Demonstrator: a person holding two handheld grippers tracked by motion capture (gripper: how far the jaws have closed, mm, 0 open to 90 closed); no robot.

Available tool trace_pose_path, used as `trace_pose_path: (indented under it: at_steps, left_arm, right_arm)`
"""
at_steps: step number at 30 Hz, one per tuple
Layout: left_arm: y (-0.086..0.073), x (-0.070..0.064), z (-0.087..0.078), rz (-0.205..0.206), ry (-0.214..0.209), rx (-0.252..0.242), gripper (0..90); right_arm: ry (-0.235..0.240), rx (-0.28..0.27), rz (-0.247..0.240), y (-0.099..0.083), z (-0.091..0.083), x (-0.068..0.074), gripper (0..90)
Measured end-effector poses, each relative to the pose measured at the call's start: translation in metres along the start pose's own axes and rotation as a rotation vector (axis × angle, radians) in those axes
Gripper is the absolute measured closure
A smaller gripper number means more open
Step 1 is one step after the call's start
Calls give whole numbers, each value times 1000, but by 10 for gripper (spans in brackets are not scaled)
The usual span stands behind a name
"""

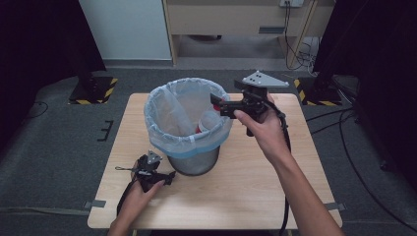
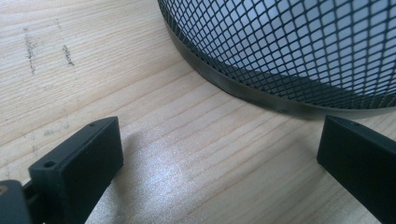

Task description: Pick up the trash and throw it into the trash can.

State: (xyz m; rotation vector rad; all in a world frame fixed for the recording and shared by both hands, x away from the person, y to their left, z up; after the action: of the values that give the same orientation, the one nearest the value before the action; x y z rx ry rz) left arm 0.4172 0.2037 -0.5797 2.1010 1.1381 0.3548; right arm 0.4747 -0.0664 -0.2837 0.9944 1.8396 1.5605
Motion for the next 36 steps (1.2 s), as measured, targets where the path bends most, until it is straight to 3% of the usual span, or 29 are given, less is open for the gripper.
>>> trace_pose_path:
  at_steps: [10, 20, 36]
  left_arm:
    - [0, 0, 0, -1, -1, 0, 0]
    - [0, 0, 0, 2, -1, 3, 0]
    - [0, 0, 0, 2, -1, 3, 0]
  right_arm:
    - [-80, -33, 46, 3, -17, -37, 39]
    - [-172, 0, 103, -22, -16, -71, 40]
    - [-269, 59, 125, -47, -16, -107, 45]
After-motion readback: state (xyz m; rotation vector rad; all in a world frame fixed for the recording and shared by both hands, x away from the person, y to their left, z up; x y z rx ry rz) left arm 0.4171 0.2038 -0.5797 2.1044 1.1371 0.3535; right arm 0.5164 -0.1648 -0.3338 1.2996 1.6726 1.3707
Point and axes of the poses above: each handheld gripper's, and its own axes: z roughly forward along the jaws, y roughly out of its top, x roughly to its left, the point moved 6 cm from there along z, roughly forward along the jaws, and after that the axes turned 7 degrees about -y, right-handed, at the moved point
